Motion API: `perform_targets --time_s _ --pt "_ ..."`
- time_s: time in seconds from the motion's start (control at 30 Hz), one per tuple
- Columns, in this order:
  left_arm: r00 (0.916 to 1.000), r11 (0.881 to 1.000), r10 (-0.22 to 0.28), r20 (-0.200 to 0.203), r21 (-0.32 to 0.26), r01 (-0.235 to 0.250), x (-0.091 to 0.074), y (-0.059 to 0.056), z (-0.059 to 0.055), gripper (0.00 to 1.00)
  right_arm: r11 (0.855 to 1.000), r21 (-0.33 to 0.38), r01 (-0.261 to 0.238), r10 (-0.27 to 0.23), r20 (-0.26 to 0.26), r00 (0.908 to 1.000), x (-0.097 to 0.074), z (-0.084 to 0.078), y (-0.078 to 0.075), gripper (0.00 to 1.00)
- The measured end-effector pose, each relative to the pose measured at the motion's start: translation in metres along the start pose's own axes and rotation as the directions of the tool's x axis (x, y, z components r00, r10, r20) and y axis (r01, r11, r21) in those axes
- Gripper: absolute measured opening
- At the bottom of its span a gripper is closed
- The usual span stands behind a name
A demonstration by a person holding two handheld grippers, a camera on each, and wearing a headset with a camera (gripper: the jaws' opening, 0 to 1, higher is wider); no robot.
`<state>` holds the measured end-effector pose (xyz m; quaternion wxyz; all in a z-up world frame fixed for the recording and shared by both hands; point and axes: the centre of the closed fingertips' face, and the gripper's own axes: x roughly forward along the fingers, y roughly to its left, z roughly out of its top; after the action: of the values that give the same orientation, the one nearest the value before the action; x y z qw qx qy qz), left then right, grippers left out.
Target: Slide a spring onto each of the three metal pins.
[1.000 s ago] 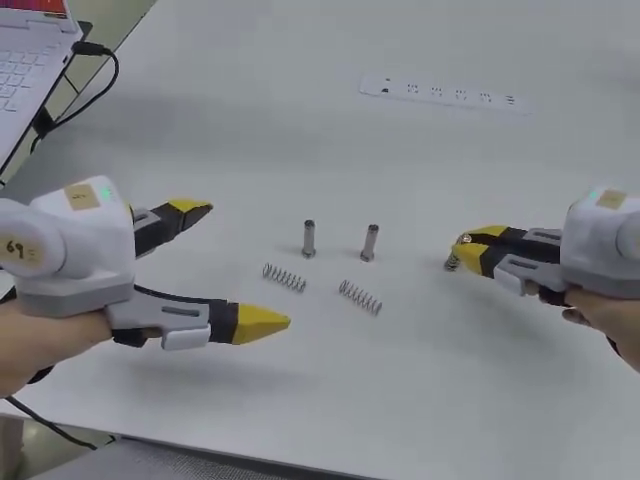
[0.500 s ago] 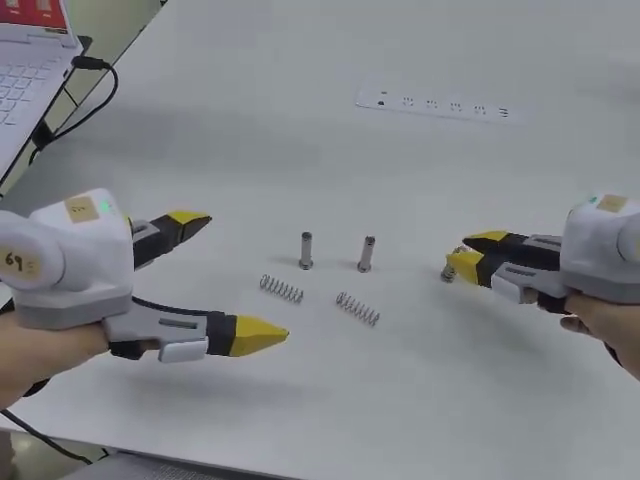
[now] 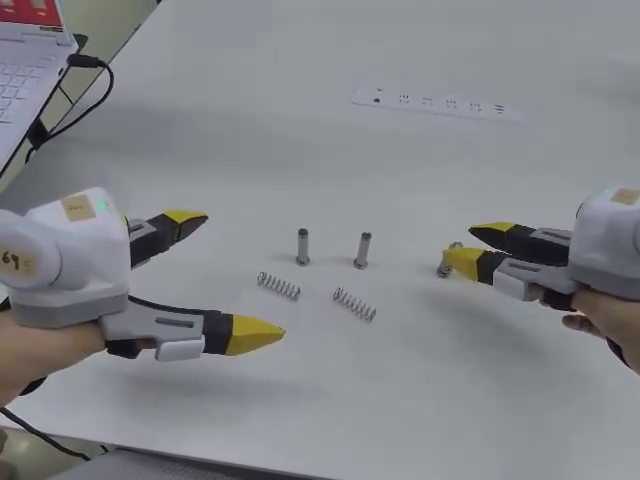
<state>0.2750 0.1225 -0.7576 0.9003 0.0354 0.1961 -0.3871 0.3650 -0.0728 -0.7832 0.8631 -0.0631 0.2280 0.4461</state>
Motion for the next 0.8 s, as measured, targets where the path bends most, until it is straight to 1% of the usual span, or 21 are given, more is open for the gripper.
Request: perform_targets --time_s 0.33,0.4,0.63,0.8 --pt "1.0 1.0 -0.003 0.001 0.001 0.003 0.002 -0.001 0.001 0.99 1.0 0.024 0.0 -0.001 0.031 0.9995 -0.007 0.004 0.005 0.38" --pt "1.0 1.0 -0.003 0.0 0.002 0.003 0.002 -0.001 0.0 0.99 0.999 0.036 0.009 -0.01 0.029 0.9995 -0.008 0.004 0.004 0.4" --pt "1.0 1.0 -0.003 0.002 -0.002 0.003 0.003 0.0 0.0 0.99 0.998 0.056 0.014 -0.017 0.058 0.9982 -0.017 0.012 0.003 0.41" --pt "1.0 1.0 -0.001 0.001 -0.002 0.001 0.003 0.0 0.0 0.99 0.999 0.032 0.018 -0.02 0.067 0.9975 -0.024 0.017 0.004 0.4"
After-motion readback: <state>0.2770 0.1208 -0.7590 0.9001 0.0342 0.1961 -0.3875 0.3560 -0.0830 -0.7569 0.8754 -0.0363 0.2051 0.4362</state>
